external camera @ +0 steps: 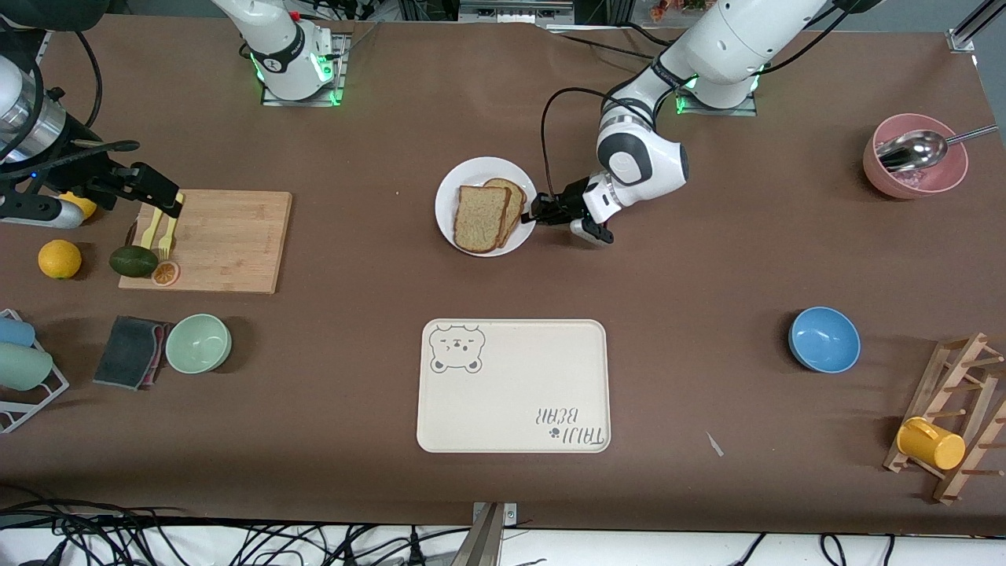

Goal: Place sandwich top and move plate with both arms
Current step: 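Slide the plate with the left gripper onto the bear tray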

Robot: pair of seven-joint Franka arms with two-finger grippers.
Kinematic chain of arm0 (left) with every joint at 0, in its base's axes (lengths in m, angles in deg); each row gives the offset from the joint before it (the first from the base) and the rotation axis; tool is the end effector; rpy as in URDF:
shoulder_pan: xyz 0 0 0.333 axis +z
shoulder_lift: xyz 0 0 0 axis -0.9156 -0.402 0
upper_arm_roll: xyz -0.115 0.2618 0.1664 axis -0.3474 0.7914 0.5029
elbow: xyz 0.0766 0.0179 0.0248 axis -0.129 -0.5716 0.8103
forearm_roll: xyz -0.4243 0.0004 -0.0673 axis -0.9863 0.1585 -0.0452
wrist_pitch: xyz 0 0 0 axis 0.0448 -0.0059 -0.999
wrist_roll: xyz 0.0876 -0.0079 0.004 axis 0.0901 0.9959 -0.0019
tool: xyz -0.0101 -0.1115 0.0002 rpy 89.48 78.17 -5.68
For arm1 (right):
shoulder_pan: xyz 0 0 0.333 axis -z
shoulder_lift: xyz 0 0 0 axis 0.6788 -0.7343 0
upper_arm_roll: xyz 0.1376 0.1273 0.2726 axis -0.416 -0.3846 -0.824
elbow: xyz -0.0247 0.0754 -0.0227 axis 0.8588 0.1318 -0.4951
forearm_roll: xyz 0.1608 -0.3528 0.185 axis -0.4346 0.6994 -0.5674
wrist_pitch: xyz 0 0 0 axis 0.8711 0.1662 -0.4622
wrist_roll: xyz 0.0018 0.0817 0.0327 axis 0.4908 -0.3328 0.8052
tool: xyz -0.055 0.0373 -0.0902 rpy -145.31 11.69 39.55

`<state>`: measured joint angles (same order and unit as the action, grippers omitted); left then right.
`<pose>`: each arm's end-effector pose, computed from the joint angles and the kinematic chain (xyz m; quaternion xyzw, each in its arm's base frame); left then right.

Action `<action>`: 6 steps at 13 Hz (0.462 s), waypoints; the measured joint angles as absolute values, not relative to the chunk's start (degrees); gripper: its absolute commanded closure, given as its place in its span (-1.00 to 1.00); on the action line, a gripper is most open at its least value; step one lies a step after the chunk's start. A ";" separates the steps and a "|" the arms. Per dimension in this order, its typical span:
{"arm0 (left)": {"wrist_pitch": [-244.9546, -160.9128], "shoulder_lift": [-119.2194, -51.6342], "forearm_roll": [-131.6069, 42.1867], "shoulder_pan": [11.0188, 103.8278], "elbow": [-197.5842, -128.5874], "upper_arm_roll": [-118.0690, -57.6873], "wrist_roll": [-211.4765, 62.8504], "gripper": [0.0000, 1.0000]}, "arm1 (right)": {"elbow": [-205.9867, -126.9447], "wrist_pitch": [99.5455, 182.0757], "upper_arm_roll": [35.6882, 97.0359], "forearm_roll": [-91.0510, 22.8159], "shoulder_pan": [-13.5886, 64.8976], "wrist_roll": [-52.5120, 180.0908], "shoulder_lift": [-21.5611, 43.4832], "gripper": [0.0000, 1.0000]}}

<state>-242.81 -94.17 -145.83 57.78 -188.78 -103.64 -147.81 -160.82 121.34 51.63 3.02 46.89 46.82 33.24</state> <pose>0.4009 -0.3588 0.1049 0.8980 0.0469 0.0016 0.4376 0.6051 0.0532 0.6024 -0.9982 0.0592 -0.0131 0.0020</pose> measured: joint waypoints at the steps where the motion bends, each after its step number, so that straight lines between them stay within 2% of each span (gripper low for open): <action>1: -242.81 -94.17 -145.83 57.80 -188.76 -103.64 -147.82 1.00 | -160.82 121.34 51.63 3.02 46.89 46.82 33.24 -1.00; 6: -243.14 -94.18 -145.83 58.07 -186.50 -103.46 -147.94 1.00 | -160.82 121.34 51.63 3.02 46.89 46.85 33.24 -1.00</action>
